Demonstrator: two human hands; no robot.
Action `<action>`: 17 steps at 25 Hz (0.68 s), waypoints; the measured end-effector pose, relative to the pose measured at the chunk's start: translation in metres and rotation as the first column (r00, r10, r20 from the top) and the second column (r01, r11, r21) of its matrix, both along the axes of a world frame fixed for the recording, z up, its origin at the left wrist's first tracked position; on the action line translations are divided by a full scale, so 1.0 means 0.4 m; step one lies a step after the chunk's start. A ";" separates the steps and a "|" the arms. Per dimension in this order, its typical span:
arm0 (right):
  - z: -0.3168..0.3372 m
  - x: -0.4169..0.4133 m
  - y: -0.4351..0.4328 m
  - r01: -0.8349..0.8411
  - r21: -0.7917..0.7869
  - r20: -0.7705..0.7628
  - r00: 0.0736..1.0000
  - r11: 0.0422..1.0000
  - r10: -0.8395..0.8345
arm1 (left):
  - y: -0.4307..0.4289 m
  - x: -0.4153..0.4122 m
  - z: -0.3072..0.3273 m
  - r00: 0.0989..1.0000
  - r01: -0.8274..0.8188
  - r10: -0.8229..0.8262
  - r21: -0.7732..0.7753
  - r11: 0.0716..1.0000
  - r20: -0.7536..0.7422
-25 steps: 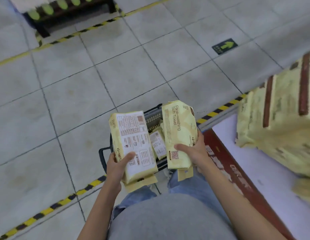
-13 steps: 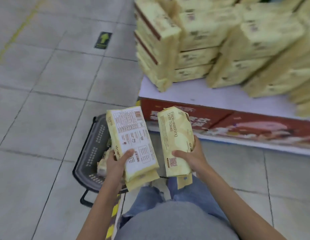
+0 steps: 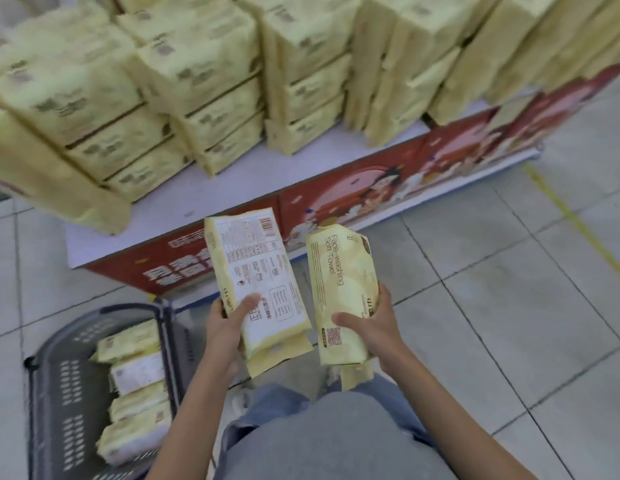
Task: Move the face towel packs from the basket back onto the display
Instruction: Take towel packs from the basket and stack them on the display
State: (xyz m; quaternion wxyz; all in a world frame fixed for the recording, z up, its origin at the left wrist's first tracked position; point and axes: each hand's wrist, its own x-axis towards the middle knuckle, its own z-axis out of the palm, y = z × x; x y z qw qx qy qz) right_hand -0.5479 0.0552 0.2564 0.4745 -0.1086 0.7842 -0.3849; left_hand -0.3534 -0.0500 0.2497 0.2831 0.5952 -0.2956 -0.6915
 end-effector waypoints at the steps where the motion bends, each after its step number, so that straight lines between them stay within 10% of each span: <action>1: -0.005 -0.044 0.020 0.026 0.002 -0.004 1.000 1.000 -0.026 | 0.008 -0.045 -0.006 1.000 0.000 0.000 0.015 1.000 -0.009; 17: -0.068 -0.556 -0.110 0.214 -0.031 0.059 0.976 0.976 -0.212 | -0.176 -0.559 -0.056 1.000 0.025 -0.026 0.102 0.995 0.012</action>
